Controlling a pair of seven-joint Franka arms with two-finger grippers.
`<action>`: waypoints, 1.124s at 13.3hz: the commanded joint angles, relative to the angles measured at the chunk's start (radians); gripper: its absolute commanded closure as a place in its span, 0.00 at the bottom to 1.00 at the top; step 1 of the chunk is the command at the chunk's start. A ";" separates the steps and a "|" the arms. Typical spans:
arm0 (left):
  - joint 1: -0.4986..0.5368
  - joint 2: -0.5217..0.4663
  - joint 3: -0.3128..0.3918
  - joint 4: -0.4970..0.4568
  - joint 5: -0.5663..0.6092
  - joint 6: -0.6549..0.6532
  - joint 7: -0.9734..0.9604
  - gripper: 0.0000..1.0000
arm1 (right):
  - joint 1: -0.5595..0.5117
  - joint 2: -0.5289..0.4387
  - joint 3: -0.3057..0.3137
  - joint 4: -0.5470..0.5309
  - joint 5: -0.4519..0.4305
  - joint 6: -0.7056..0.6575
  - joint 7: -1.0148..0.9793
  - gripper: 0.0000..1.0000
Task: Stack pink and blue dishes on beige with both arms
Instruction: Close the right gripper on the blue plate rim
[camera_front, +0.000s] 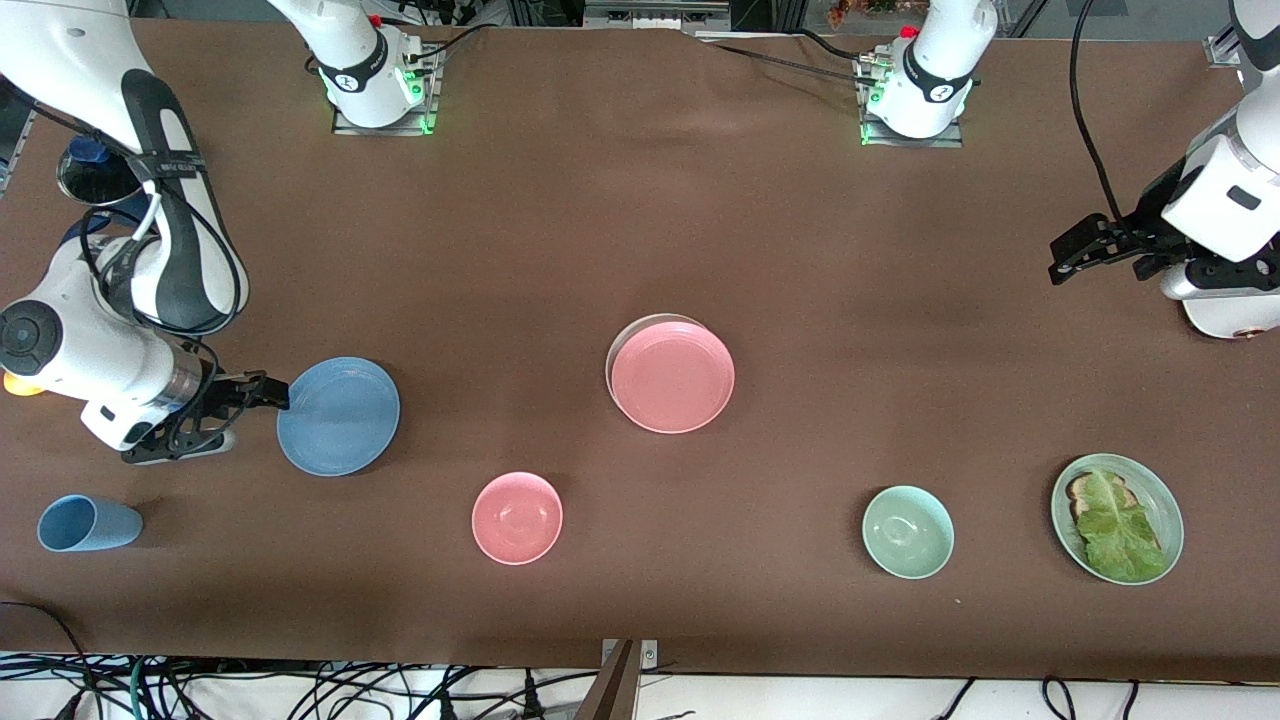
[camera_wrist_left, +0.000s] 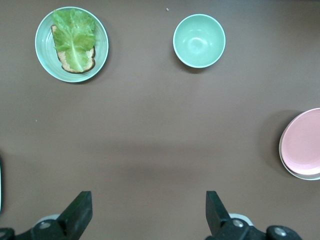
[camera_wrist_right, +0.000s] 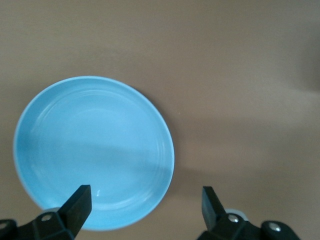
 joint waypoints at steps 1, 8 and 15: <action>0.004 0.005 0.011 0.039 -0.004 -0.038 0.007 0.00 | -0.016 0.042 0.013 0.006 0.042 0.049 -0.046 0.10; 0.015 0.004 0.054 0.039 -0.006 -0.052 0.208 0.00 | -0.033 0.108 0.013 0.013 0.075 0.095 -0.137 0.43; 0.013 0.005 0.052 0.045 0.010 -0.070 0.206 0.00 | -0.050 0.131 0.011 0.003 0.081 0.095 -0.159 0.59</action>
